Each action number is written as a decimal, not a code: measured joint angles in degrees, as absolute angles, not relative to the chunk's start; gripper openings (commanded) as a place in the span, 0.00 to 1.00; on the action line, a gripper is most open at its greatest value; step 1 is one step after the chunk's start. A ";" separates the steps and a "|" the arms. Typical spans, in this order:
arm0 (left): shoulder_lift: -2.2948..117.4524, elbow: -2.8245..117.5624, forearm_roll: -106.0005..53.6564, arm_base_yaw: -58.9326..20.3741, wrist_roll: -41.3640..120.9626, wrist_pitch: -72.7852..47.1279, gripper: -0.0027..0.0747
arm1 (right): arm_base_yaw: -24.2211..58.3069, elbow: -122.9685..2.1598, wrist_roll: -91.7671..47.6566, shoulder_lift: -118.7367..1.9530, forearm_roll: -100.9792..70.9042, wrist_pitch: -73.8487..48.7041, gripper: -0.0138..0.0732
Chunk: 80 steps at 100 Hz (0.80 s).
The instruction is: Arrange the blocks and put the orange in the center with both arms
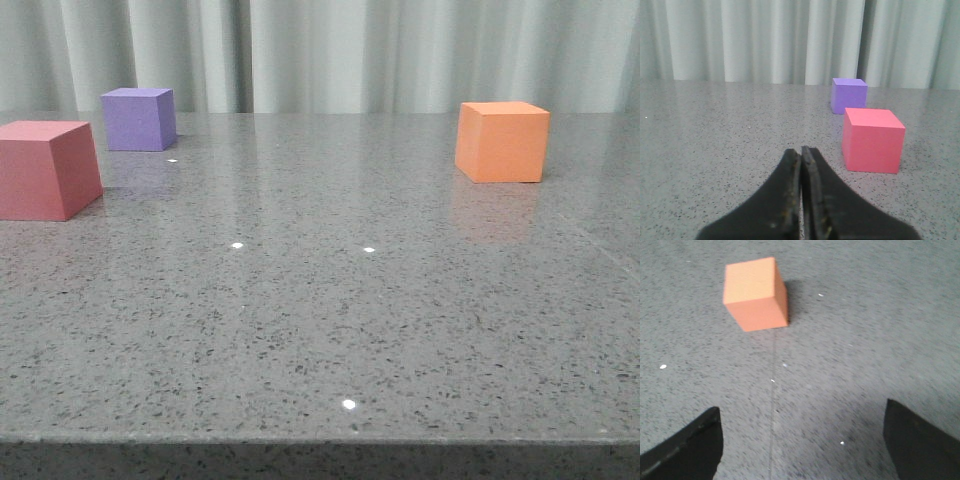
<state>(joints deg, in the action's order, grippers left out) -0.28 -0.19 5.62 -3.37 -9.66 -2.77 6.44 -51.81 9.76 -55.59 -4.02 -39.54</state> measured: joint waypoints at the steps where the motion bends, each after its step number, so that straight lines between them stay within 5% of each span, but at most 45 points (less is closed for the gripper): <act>1: -0.28 -0.19 5.62 -3.37 -9.66 -2.77 0.01 | 6.64 -52.13 9.67 -56.01 -4.02 -39.54 0.90; 80: -0.28 -0.19 5.62 -3.37 -9.66 -2.77 0.01 | 12.65 -83.09 9.40 -96.96 -1.09 -40.15 0.90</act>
<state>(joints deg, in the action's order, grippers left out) -0.28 -0.19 5.62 -3.37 -9.66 -2.77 12.65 -83.09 9.40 -96.96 -1.09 -40.15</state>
